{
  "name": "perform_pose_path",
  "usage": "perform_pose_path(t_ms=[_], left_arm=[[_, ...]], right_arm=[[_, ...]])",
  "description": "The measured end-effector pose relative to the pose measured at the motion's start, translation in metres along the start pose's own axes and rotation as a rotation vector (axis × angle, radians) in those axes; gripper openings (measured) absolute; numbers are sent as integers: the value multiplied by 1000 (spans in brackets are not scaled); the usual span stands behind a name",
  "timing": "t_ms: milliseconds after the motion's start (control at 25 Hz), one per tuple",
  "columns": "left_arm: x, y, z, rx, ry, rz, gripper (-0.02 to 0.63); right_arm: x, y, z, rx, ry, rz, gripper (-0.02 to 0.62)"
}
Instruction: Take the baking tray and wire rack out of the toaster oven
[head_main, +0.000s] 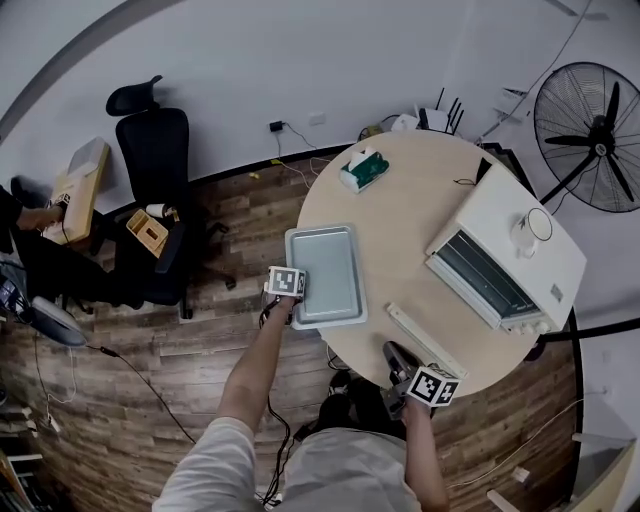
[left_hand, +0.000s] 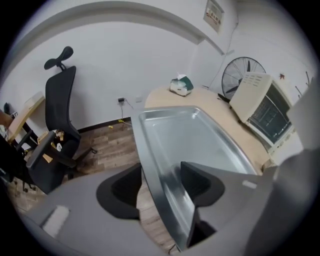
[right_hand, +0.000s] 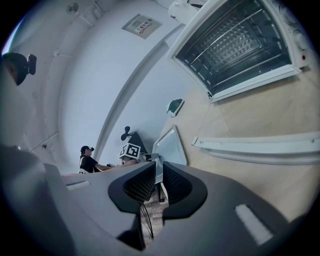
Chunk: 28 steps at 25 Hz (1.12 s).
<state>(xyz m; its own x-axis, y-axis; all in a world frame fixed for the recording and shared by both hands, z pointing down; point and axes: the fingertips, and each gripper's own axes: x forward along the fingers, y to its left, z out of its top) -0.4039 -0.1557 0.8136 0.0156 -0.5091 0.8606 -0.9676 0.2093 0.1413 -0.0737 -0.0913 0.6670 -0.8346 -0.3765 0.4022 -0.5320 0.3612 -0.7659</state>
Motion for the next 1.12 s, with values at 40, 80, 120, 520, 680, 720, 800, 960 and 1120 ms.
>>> perform_pose_path(t_ms=[40, 80, 120, 520, 680, 720, 800, 960, 1120], left_arm=[[-1, -2, -3, 2, 5, 12, 272], [-3, -1, -1, 5, -6, 32, 272], [-4, 4, 6, 11, -41, 63, 270], [-46, -32, 41, 13, -253, -19, 270], [-67, -91, 42, 26, -318, -139, 270], [-73, -108, 41, 15, -331, -174, 270], [-84, -142, 41, -21, -356, -251, 270], [-97, -207, 41, -56, -377, -386, 270], [-105, -267, 44, -36, -367, -495, 270]], right_arm=[[-2, -3, 1, 4, -5, -4, 41], [-4, -5, 2, 8, -12, -7, 41], [-6, -6, 3, 11, -19, -10, 41], [-6, -4, 21, 33, -80, 5, 41], [-3, 3, 30, 40, -110, 28, 41], [-3, 3, 32, 48, -123, 32, 41], [-6, 1, 39, 67, -155, 33, 41], [-16, -11, 50, 94, -219, 6, 41], [-31, -21, 61, 91, -267, -34, 41]])
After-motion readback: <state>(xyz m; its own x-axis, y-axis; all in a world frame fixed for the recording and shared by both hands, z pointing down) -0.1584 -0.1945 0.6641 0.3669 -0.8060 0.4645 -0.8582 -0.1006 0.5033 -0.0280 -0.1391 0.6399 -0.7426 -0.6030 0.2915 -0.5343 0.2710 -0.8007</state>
